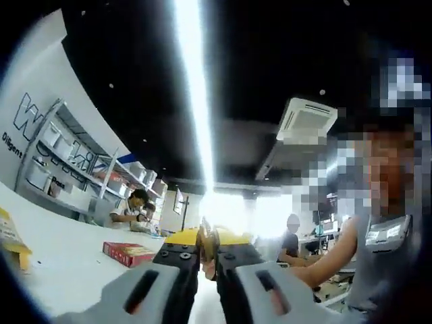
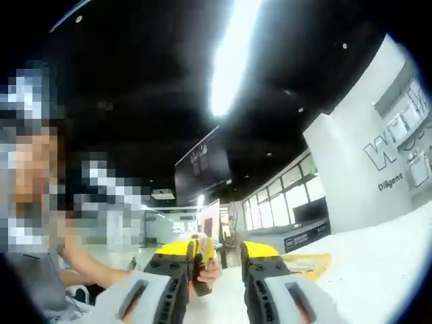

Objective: Tear open the coffee pouch, take out the coffee, and pour the coffee from the pouch into the cup

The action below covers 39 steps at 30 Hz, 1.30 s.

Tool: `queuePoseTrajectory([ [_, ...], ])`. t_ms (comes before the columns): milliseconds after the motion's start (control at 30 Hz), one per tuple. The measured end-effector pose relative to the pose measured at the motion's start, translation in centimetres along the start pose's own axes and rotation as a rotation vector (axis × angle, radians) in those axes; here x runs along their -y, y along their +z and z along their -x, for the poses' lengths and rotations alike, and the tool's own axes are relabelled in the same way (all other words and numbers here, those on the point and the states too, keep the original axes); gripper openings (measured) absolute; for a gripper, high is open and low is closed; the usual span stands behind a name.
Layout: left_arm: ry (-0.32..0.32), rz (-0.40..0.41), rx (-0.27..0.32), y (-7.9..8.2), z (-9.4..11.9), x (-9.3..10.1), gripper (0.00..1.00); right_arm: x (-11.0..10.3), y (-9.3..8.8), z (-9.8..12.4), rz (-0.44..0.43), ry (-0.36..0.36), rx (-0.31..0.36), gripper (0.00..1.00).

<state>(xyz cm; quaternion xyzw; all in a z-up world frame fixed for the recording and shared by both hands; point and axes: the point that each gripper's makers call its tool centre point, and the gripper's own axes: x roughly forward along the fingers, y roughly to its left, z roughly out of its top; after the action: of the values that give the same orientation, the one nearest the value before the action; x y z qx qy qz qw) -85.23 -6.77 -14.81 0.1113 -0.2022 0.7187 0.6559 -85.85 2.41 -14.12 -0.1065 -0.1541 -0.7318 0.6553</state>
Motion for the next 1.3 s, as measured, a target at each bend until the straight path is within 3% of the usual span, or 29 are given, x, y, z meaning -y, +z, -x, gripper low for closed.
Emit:
queuePoseTrajectory([
  [67, -0.006, -0.014, -0.097, -0.9, 0.5, -0.1, 0.1, 0.1, 0.1, 0.0, 0.015, 0.004, -0.025, 0.32],
  [167, -0.037, -0.059, -0.235, -2.3, 1.2, 0.1, 0.1, -0.8, -1.3, -0.5, 0.066, 0.016, -0.138, 0.32],
  [233, -0.038, -0.053, -0.292, -2.9, 1.4, 0.2, 0.09, -1.1, -2.4, -0.9, 0.105, 0.016, -0.205, 0.33],
  [433, -0.059, -0.071, -0.351, -3.5, 1.2, 1.6, 0.09, -2.6, -6.7, -2.1, 0.148, 0.057, -0.417, 0.33],
  [600, -0.061, -0.086, -0.427, -5.0, 1.0, 1.9, 0.09, -3.0, -8.0, -2.5, 0.147, 0.058, -0.456, 0.3],
  [867, -0.082, -0.12, -0.492, -6.2, 0.2, 2.8, 0.09, -2.7, -9.9, -1.7, 0.128, 0.066, -0.517, 0.24],
  [1100, -0.077, -0.112, -0.522, -7.3, 0.1, 2.5, 0.09, -3.1, -10.5, -1.4, 0.138, 0.077, -0.559, 0.23],
  [1300, -0.079, -0.118, -0.519, -7.2, 0.0, 2.5, 0.09, -4.0, -11.9, -1.5, 0.143, 0.085, -0.603, 0.19],
])
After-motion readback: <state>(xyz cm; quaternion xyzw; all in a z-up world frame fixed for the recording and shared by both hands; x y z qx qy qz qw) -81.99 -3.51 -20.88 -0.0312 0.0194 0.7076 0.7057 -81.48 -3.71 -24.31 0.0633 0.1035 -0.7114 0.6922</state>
